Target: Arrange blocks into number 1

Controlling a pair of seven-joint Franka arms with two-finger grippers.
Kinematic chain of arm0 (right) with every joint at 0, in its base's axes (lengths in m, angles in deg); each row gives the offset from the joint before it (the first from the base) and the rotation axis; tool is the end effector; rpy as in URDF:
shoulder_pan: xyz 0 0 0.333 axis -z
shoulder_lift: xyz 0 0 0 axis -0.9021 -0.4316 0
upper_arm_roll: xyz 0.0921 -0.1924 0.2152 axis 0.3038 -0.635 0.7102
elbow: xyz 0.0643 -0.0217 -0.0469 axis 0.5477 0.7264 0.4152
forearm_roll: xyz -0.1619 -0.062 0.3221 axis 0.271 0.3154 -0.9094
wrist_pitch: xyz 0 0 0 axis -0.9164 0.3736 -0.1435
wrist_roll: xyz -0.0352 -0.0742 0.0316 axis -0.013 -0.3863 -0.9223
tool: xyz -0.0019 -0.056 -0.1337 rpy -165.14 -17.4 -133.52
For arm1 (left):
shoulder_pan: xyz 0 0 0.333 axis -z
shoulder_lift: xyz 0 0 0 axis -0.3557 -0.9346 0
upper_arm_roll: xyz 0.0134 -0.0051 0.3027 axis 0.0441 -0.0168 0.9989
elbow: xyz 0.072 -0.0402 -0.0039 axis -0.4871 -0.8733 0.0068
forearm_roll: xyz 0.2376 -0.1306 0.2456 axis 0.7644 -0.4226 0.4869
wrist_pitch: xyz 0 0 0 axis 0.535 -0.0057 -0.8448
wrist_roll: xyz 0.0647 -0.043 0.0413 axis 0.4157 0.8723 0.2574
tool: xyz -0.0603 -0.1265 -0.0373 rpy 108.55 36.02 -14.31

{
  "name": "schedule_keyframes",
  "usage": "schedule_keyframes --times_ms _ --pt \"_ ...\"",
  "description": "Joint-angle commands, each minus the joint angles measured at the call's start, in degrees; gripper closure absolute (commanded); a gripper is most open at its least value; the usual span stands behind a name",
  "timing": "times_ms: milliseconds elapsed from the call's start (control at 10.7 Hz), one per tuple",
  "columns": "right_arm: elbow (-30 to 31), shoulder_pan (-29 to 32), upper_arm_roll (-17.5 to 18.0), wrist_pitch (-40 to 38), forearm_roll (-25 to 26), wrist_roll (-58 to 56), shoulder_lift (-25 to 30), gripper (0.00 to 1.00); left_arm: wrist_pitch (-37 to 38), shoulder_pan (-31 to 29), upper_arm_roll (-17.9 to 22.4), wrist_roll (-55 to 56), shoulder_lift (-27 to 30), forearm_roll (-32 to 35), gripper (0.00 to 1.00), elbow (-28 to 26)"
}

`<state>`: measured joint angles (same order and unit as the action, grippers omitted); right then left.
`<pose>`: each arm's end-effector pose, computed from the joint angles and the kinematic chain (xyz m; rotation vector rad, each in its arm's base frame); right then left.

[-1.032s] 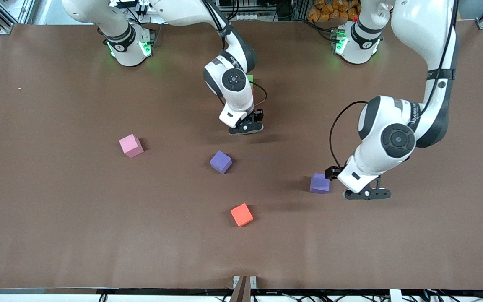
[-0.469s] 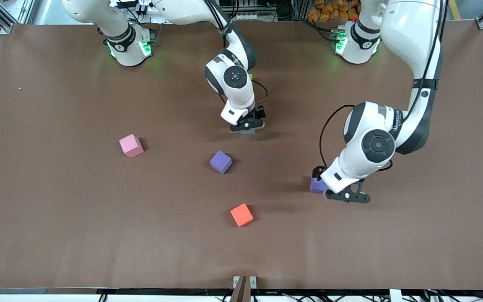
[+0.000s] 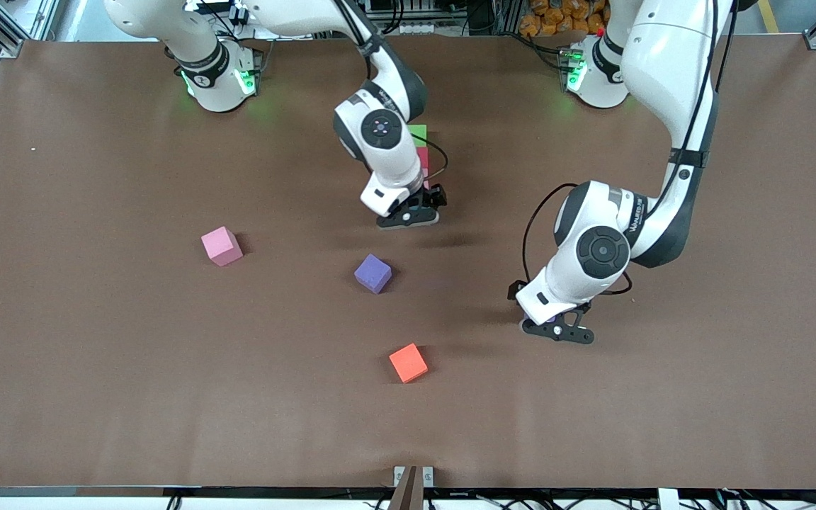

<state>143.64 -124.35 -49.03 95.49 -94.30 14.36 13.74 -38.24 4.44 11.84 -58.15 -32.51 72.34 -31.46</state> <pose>0.4250 0.4824 0.2318 -2.9578 -0.0481 -0.0045 0.6171 -0.2547 0.2512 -3.1197 0.3443 0.0218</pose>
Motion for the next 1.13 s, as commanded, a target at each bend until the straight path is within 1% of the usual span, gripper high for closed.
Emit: schedule_keyframes --times_ms 0,94,188,282,375,469,657,751,1032 --pt "3.61 5.4 0.85 -3.21 0.86 -1.01 7.78 0.0 0.14 -1.71 0.09 -4.84 -0.29 0.57 0.0 1.23" --pt "3.61 7.6 0.94 -3.83 2.17 -1.27 9.89 0.0 0.14 -2.59 0.09 -5.64 -0.38 0.57 0.0 1.14" --pt "2.65 9.88 0.94 -8.62 6.27 -1.02 11.48 0.0 0.14 -2.42 0.09 -5.56 -1.43 0.48 0.0 1.05" --pt "-0.49 11.91 0.94 -15.54 11.1 -0.84 12.19 0.0 0.05 -2.42 0.09 -5.56 -1.96 0.4 0.0 1.05" --pt "-3.22 14.19 0.94 -21.7 13.58 -1.45 12.89 0.0 0.05 -2.42 0.09 -5.56 -2.31 0.31 0.0 0.79" --pt "-5.25 16.74 0.94 -25.16 13.95 -3.19 13.68 0.0 0.05 -2.33 0.01 -5.04 -2.84 -0.04 0.0 0.79" --pt "-10.07 22.01 0.85 -32.88 13.96 -11.69 14.22 0.0 -0.91 -2.42 0.09 -4.42 -3.89 -3.64 0.0 0.35" --pt "-12.36 24.21 0.76 -35.97 14.13 -15.3 14.65 0.0 -1.0 -2.51 0.09 -4.42 -4.07 -3.74 0.0 0.09" --pt "-13.18 30.54 0.67 -36.7 14.57 -23.4 17.73 0.0 -2.84 -2.68 0.09 -4.15 -7.22 -4.17 0.0 0.43"
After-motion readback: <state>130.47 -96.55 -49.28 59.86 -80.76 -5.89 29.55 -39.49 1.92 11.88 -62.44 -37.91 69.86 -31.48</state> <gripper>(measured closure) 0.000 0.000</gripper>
